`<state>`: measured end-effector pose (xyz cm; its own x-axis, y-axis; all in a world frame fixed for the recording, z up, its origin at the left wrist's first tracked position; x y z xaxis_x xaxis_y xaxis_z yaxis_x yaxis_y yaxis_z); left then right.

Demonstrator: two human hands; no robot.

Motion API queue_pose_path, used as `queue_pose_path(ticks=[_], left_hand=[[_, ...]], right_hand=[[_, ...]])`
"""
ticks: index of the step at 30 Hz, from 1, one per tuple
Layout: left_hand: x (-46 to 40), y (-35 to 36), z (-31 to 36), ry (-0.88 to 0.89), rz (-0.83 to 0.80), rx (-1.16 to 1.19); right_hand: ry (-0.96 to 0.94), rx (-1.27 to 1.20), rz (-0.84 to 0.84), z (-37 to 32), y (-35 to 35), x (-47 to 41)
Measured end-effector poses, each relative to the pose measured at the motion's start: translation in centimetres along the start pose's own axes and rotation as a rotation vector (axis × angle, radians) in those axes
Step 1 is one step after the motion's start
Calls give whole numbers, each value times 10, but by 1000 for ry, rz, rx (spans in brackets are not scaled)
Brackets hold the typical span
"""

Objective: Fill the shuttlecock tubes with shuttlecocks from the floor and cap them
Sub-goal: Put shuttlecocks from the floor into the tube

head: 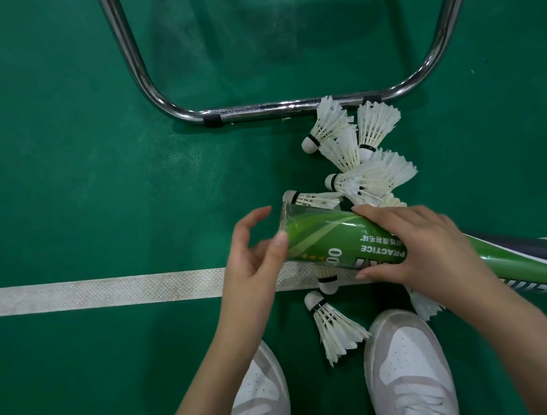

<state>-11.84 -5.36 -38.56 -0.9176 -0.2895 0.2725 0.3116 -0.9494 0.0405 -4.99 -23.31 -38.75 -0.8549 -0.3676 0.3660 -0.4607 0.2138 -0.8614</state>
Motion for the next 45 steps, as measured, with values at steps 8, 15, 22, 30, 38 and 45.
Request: queue_pose_path(ticks=[8, 15, 22, 30, 38, 45], left_hand=[[-8, 13, 4, 14, -96, -169], [-12, 27, 2, 29, -218, -68], [-9, 23, -3, 56, -212, -194], [-17, 26, -3, 60, -264, -293], [-16, 33, -4, 51, -338, -298], [-2, 23, -4, 92, -166, -287]], right_hand=[[-19, -11, 12, -1, 0, 1], [-16, -6, 20, 0, -1, 1], [-17, 16, 12, 0, 2, 1], [-35, 21, 26, -1, 2, 2], [-47, 6, 21, -3, 2, 4], [-28, -5, 11, 0, -1, 6]])
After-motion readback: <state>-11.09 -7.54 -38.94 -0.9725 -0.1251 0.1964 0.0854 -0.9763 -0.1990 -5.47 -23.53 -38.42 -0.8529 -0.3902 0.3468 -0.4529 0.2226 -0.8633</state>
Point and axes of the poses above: each hand's wrist, its own x-axis away from the middle knuckle, its own y-axis out of the palm, z = x × y, the point moved 10 cm from there along -x, towards the middle knuckle, and after that the axes turned 7 degrees about y, right-handed, at the moved point
